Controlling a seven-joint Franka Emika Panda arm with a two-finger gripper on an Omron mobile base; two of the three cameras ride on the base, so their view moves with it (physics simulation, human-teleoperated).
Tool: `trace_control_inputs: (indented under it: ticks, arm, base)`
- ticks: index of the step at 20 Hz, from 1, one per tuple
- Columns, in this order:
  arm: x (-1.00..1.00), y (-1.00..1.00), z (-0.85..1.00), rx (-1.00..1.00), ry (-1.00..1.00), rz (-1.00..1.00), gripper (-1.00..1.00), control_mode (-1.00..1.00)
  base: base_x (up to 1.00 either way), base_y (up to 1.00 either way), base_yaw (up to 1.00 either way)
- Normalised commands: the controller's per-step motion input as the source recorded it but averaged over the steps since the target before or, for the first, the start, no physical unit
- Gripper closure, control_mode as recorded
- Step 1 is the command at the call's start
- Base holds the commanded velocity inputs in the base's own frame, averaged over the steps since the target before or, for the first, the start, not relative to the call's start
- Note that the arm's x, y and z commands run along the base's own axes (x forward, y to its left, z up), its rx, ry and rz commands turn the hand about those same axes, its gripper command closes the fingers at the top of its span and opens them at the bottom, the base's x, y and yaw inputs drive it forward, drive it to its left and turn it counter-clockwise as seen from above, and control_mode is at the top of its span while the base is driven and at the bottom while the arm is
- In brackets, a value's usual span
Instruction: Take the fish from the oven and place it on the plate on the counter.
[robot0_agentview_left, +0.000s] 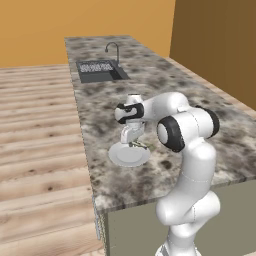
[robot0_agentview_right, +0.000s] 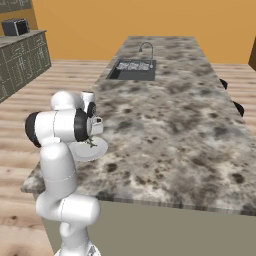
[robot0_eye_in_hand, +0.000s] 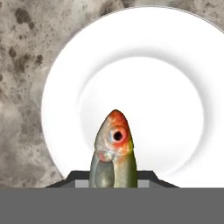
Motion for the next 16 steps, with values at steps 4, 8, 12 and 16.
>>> trace_control_inputs:
  ticks: [4, 8, 12, 16]
  arm:
    - [0.15, 0.0, -0.26, 0.01, 0.0, 0.07, 1.0, -1.0]
    - [0.18, 0.01, -0.22, 0.0, 0.0, 0.07, 1.0, -1.0]
    - [0.19, 0.08, -0.34, 0.0, 0.0, 0.04, 1.0, -1.0]
    - [0.19, 0.06, -0.23, 0.0, 0.0, 0.03, 1.0, -1.0]
  base:
    - [0.0, 0.0, 0.0]
    - [0.0, 0.0, 0.0]
    - [0.0, 0.0, 0.0]
    - [0.0, 0.0, 0.0]
